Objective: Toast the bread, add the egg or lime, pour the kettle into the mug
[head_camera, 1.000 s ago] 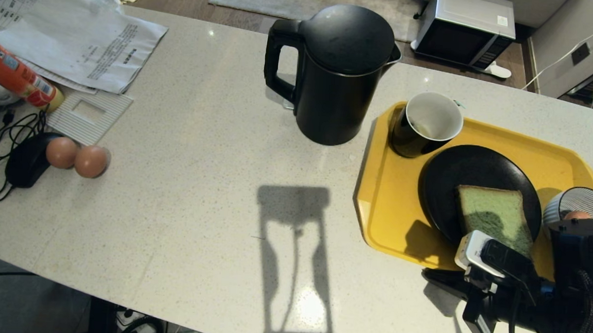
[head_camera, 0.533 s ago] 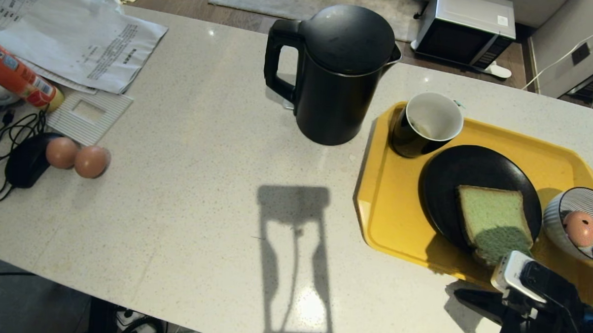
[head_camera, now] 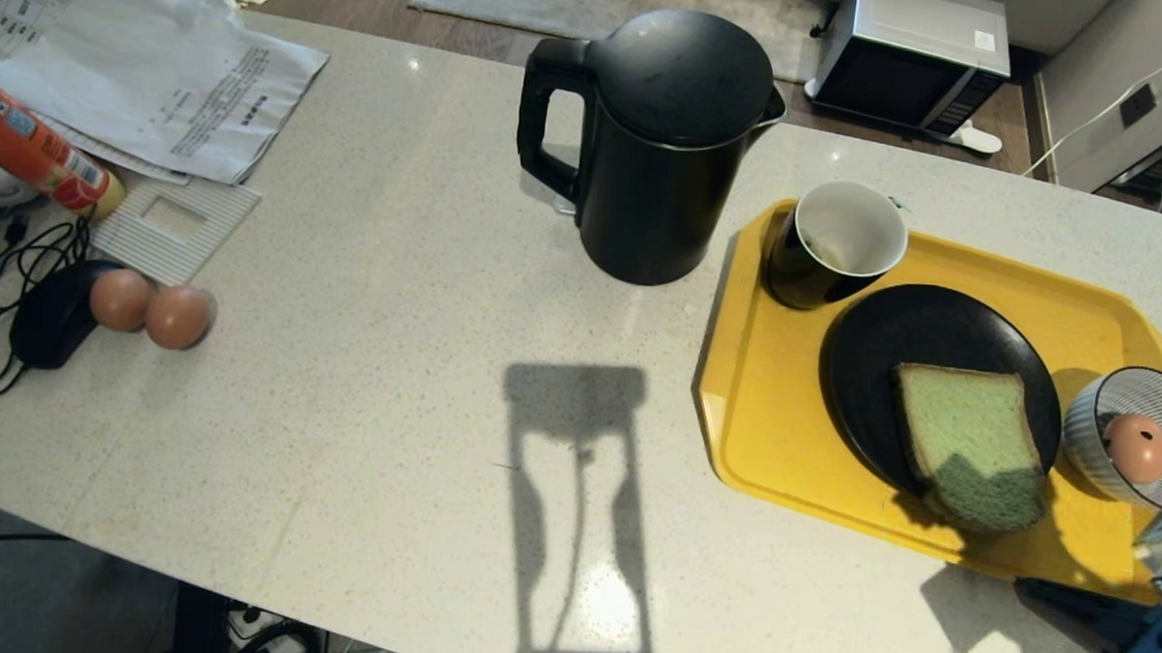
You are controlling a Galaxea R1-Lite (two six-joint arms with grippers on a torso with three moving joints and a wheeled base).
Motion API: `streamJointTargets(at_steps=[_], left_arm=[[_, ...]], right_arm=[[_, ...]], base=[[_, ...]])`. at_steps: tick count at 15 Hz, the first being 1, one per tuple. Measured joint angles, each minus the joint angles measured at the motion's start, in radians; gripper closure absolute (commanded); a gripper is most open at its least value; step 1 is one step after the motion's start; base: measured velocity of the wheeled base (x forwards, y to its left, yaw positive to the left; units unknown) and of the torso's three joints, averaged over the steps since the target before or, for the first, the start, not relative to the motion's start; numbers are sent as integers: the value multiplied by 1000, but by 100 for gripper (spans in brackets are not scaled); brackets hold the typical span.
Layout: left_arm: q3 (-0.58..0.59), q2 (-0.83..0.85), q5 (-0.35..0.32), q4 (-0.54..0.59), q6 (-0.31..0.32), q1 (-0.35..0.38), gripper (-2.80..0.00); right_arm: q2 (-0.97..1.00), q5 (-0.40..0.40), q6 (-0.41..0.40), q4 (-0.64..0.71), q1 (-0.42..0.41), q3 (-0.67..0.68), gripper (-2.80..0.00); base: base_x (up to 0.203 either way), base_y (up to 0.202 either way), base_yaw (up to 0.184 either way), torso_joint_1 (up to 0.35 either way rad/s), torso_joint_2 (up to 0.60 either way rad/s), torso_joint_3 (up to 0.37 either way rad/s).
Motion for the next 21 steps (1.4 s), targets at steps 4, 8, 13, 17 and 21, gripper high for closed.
streamJointTargets(at_steps=[4,8,13,17,21], left_arm=[[0,0,0,0,0,0,0],[0,0,0,0,0,0,0],[0,0,0,0,0,0,0],[0,0,-1,0,0,0,0],[0,0,0,0,0,0,0]], right_arm=[[-130,-150,64,70,-2,-101,0],[-176,-215,130,141,-16,-268,0],[-140,-238,196,144,-64,-513,0],[-201,-236,239,141,-98,-582,0],[-352,-234,244,185,-102,-509,0]], base=[[0,0,0,0,0,0],[0,0,0,0,0,0],[0,0,0,0,0,0],[0,0,0,0,0,0],[0,0,0,0,0,0]])
